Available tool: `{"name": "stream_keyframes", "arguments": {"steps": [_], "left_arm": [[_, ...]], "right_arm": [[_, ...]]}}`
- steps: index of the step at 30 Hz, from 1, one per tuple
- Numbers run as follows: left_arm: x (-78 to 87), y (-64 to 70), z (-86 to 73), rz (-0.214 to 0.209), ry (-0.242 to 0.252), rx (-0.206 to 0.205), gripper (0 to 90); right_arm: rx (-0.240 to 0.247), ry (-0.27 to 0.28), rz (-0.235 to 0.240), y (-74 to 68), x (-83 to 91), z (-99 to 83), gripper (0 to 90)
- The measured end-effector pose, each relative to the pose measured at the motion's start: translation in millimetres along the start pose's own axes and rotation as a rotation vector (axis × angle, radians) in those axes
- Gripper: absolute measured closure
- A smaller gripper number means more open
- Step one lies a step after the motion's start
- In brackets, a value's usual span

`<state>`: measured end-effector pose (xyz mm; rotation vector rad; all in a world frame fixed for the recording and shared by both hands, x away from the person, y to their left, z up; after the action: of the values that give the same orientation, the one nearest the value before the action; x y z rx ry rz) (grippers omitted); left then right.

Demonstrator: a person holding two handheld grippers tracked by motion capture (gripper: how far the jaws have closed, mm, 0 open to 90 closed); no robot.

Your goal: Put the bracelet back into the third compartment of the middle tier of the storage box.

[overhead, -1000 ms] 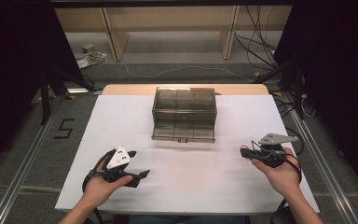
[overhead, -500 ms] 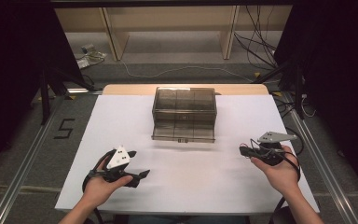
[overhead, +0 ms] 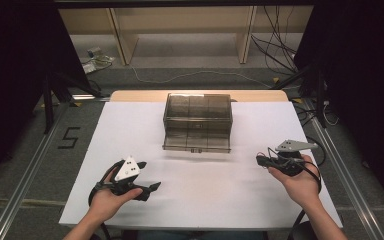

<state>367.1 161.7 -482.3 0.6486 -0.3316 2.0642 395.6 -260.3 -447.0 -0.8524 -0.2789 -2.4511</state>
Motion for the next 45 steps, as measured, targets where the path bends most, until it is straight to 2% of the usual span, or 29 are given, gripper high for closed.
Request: {"name": "stream_keyframes", "arguments": {"steps": [45], "left_arm": [[-1.4, 0.5, 0.2, -0.002, -0.004, -0.003, 16.1]], "right_arm": [[0.023, 0.018, 0.001, -6.1, -10.1, 14.9, 88.8]]}}
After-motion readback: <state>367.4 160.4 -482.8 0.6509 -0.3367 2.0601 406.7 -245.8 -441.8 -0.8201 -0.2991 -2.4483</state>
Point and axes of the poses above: each handheld gripper's, and its own axes: x roughly backward along the jaws, z roughly out of its top, y roughly to its right, the point moved 4 cm from there along -x, roughly forward along the jaws, and after that the axes turned 8 degrees about -z, right-handed, at the moved point
